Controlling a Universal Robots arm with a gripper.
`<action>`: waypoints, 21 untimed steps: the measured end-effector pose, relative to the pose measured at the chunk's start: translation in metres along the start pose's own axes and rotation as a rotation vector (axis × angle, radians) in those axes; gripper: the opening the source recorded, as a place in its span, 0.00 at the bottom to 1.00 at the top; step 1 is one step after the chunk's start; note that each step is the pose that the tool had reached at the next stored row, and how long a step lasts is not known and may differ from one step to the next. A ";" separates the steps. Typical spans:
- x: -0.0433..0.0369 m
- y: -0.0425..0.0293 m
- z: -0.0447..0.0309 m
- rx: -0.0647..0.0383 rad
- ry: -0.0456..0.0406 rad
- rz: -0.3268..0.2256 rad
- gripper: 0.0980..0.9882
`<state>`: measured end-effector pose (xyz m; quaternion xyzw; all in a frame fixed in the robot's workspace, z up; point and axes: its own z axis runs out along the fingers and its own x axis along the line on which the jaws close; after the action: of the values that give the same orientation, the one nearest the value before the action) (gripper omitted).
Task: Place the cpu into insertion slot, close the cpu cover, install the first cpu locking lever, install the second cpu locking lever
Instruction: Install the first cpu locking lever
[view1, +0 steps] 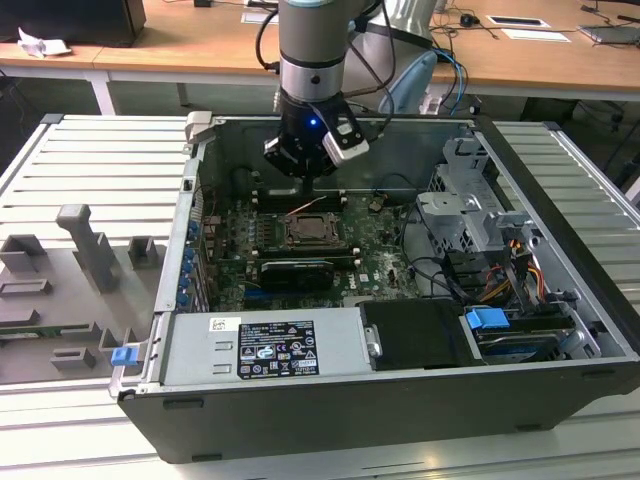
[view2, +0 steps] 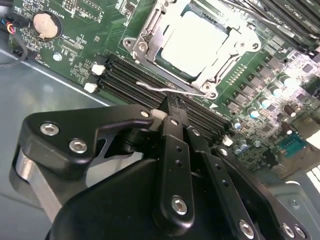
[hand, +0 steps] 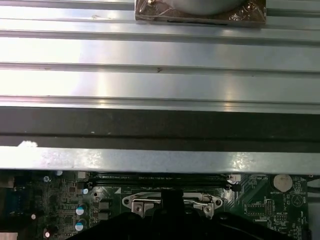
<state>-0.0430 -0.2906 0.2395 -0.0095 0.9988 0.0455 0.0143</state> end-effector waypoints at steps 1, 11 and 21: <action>-0.0003 -0.0001 0.0014 0.000 0.0001 -0.001 0.01; -0.0069 0.0027 0.0148 -0.001 0.0016 -0.032 0.01; -0.0156 0.0031 0.0283 -0.001 0.0016 -0.032 0.01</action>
<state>-0.0267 -0.2846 0.2121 -0.0254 0.9985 0.0458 0.0142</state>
